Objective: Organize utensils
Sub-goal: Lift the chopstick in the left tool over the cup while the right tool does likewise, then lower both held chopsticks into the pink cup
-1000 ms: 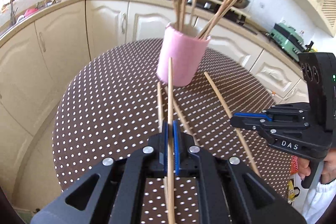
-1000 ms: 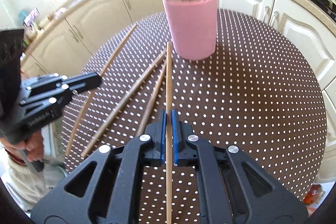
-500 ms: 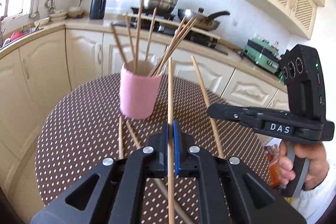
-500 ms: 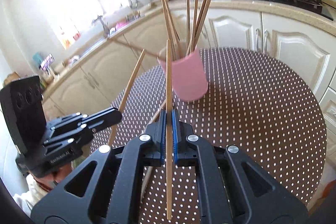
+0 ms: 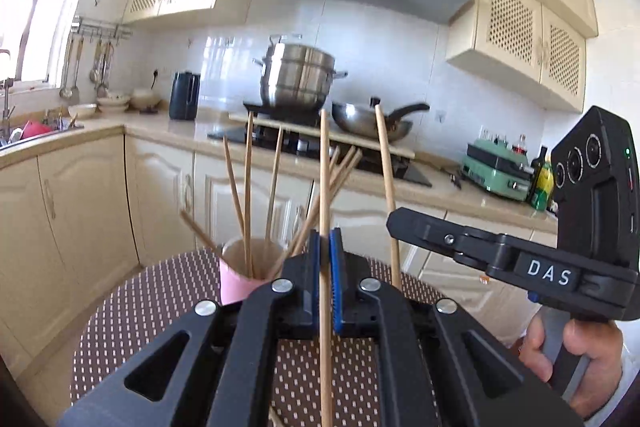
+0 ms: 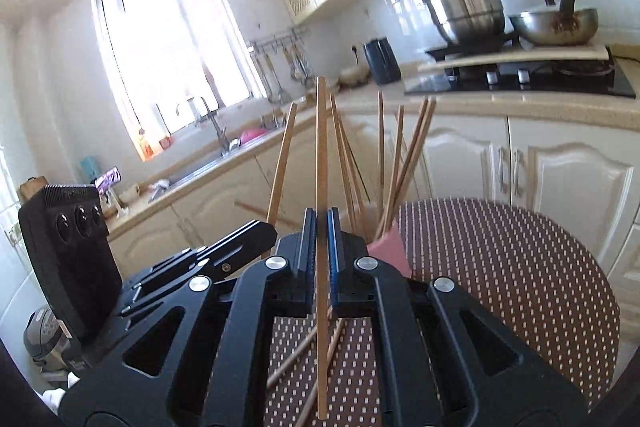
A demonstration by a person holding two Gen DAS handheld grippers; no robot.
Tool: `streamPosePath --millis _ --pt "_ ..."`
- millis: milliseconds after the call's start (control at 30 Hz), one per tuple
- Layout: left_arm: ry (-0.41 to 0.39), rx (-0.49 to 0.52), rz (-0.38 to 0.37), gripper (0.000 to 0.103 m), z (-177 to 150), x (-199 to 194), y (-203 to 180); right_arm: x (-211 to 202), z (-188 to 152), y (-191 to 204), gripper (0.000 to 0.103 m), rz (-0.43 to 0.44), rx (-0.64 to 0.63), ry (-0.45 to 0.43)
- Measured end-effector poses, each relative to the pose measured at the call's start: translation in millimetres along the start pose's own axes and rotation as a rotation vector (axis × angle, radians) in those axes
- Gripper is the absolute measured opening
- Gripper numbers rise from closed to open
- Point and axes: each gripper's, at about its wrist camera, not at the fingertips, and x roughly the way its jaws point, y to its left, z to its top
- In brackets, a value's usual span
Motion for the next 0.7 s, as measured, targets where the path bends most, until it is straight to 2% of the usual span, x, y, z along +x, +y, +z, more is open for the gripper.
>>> streamPosePath --millis 233,367,700 --pt "-0.176 -0.004 0.024 0.005 26 13 11 15 27 1 0.006 0.010 -0.028 -0.130" --pt "-0.251 -0.002 0.058 0.005 38 24 14 28 36 1 0.006 -0.003 -0.051 -0.189" --pt "-0.356 -0.003 0.167 0.005 49 55 22 59 50 -10 0.006 -0.006 -0.090 -0.274"
